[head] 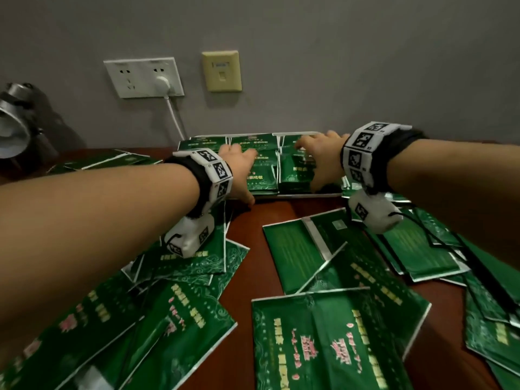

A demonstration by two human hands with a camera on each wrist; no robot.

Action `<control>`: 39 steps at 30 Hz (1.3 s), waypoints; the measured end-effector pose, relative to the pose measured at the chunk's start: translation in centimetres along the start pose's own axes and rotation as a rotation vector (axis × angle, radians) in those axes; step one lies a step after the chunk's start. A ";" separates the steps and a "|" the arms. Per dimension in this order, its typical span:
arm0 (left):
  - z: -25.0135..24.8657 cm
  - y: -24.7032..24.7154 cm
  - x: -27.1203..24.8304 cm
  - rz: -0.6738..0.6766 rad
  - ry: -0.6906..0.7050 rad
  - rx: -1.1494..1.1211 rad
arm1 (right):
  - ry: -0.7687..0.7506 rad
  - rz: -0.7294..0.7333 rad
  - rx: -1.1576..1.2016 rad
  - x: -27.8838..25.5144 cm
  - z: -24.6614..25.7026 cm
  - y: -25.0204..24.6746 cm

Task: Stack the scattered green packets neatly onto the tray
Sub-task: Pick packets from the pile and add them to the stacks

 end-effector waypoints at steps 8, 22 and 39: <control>0.5 -1.6 -3.3 -0.072 -0.068 -0.019 | -0.068 -0.004 -0.037 -4.6 2.3 0.3; -13.7 3.5 -21.1 0.212 0.224 -0.246 | 0.047 0.224 0.013 -22.0 2.6 7.5; 1.0 -2.0 -25.8 -0.313 -0.143 -1.185 | 0.096 0.138 0.143 -21.6 3.7 6.7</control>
Point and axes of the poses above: each hand's wrist, its own x-axis towards the middle knuckle, its own y-axis out of the palm, z = x × y, the point moved 9 cm from there along x, towards the middle knuckle
